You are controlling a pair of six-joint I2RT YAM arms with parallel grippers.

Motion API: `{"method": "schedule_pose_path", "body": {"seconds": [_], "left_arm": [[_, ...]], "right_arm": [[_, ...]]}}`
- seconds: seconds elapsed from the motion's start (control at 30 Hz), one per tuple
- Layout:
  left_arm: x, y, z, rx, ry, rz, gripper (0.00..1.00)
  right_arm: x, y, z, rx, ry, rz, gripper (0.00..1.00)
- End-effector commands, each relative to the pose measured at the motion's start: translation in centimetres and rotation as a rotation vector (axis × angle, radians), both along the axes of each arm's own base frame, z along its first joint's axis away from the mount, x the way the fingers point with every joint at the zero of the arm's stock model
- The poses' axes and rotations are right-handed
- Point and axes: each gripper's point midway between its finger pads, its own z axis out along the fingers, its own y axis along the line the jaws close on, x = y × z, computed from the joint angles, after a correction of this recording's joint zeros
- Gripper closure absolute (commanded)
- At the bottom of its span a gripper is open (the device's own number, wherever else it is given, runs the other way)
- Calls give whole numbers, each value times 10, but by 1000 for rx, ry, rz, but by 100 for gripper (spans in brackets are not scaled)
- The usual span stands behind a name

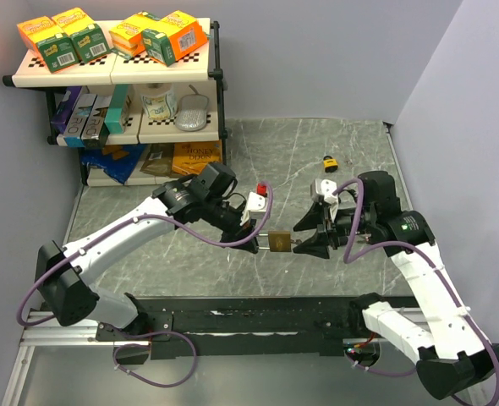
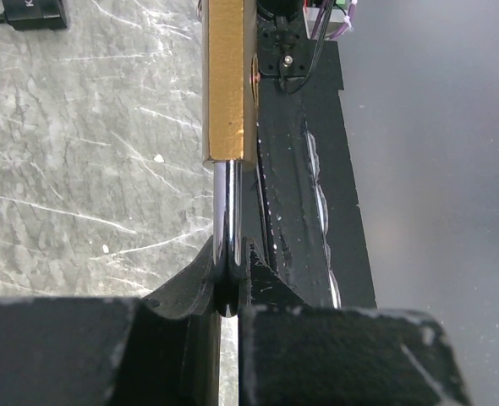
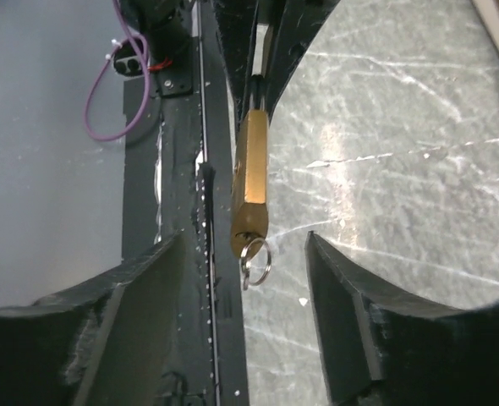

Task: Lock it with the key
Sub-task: Lock the lock.

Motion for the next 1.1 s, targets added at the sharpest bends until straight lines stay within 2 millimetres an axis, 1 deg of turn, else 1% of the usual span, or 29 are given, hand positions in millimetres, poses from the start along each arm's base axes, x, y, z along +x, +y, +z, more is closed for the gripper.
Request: {"method": "schedule_pose_path", "body": {"seconds": [0.0,0.03,0.07,0.2,0.23,0.3,0.4,0.43,0.47,0.5,0.67,0.7,0.77,0.8,0.83,0.97,1.03,1.07], "left_arm": [[-3,-10,32,-118,-48,-67,99],[-3,-10,31,-117,-49,-68,99],[-4,-9,31,-118,-50,-69,99],[-4,-8,30,-117,-57,-70,99],[-4,-8,29,-116,-57,-71,99],[-3,-6,29,-116,-58,-67,99],[-3,-5,28,-116,-55,-66,99],[-2,-4,28,-115,-59,-63,99],[-2,-3,27,-113,-57,-62,99],[-1,-2,27,-113,-60,-61,99],[5,9,15,-88,-50,-49,99],[9,13,12,-84,-57,-43,99],[9,21,4,-63,-50,-38,99],[13,24,2,-61,-65,-39,99],[11,30,-3,-47,-57,-37,99],[8,44,-17,-18,-92,-67,99],[6,50,-25,-4,-87,-60,99],[8,54,-26,-1,-86,-54,99]], "right_arm": [[-3,-2,9,1,-43,21,46],[-3,-1,10,6,-43,26,50],[-3,-1,9,7,-39,24,56],[-2,-1,5,-7,-18,31,67],[-2,-1,4,-10,-16,33,71],[-2,-1,1,-18,-5,36,74],[-2,-2,-2,-26,7,41,83],[-2,-2,-1,-27,7,42,93],[-1,-2,-1,-30,5,41,98],[-2,-2,-1,-30,5,42,100],[2,-6,1,-36,-7,8,100],[1,-7,1,-39,-3,3,100],[4,-13,0,-43,0,-22,100],[5,-15,0,-41,3,-33,100],[5,-17,-2,-44,22,-43,100],[18,-32,-4,-42,37,-107,100],[27,-35,-8,-49,58,-121,100],[32,-36,-13,-56,74,-135,100]]}}
